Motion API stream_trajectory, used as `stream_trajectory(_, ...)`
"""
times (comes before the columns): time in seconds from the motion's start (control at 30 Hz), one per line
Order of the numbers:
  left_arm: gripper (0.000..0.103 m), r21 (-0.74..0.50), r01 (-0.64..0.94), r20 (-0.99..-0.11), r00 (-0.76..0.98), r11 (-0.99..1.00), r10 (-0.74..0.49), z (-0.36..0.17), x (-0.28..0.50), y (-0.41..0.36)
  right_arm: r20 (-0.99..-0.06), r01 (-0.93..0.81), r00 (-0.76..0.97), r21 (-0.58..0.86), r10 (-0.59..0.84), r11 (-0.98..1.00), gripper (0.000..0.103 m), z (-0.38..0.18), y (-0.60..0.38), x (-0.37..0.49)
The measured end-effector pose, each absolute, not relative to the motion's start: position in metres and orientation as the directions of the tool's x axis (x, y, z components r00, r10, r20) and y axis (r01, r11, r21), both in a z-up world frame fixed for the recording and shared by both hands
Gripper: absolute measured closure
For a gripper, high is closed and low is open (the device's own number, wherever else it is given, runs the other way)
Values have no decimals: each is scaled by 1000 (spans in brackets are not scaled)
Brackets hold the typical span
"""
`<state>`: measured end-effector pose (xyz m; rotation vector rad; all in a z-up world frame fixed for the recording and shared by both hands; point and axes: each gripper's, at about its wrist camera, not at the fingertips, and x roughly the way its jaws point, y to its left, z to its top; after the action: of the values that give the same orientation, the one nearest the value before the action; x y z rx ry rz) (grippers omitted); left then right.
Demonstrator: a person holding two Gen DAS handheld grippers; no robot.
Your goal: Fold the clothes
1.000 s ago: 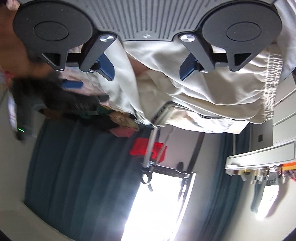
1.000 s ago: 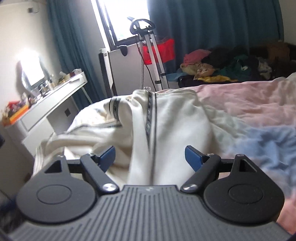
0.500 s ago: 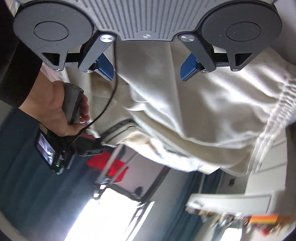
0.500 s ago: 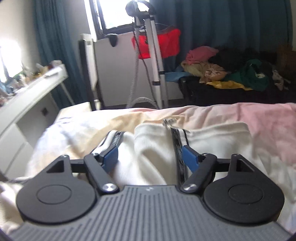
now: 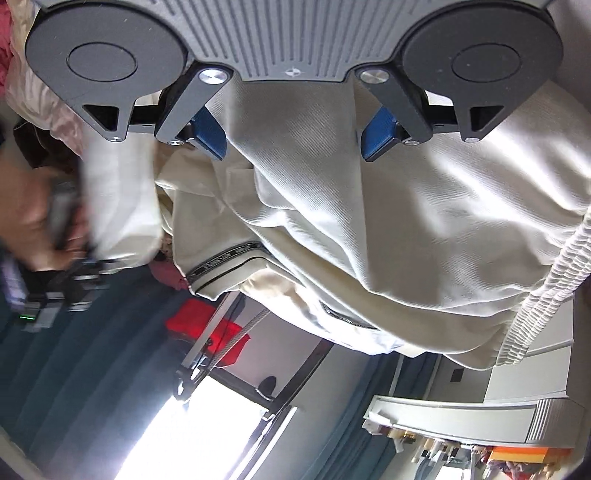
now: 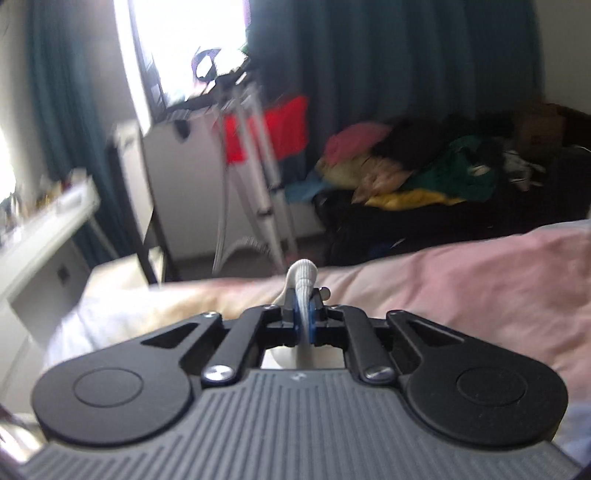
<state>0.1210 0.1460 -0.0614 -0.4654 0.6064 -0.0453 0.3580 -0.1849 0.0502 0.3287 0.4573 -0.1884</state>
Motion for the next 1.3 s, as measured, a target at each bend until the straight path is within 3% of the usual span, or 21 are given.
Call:
stream_trajectory(0.2,21,-424,-65,-535,822,903,-192,-50,111,138,-277,303,939,395,-202,867,96,142,-298,267)
stream_trajectory(0.33,21,-419,-49,-535,821,907,-202,-43,100,135,-179,376,926,476,-331,795,95,146,-378,185)
stream_trajectory(0.53,20,-440,-44,-560,795,897,-235,-41,91,132,-372,569,819,624,-437,535,95,31,-485,68)
stream_trajectory(0.67,20,-408,-49,-572,792,912,-214,-41,87,128,-566,678,735,636,-375,369,95,-66,-515,9)
stream_trajectory(0.8,17,-406,-69,-592,779,911,-205,-43,83,128,-612,684,721,702,-326,196,93,-119,-516,-32)
stream_trajectory(0.93,15,-461,-100,-627,739,882,-244,-50,83,136,-562,611,775,783,-289,117,91,-127,-514,-45)
stream_trajectory(1.0,14,-481,-149,-652,720,864,-238,-56,82,146,-573,607,780,791,-252,82,78,-133,-522,-43)
stream_trajectory(1.07,14,-525,-220,-673,698,822,-244,-64,81,160,-580,604,784,796,-222,50,40,-143,-527,-42)
stream_trajectory(1.1,14,-560,-256,-678,688,788,-258,-69,80,169,-593,613,777,789,-212,44,36,-147,-526,-42)
stream_trajectory(1.3,14,-775,-461,-614,714,433,-338,-109,73,219,-638,668,744,721,-199,186,36,-143,-524,-25)
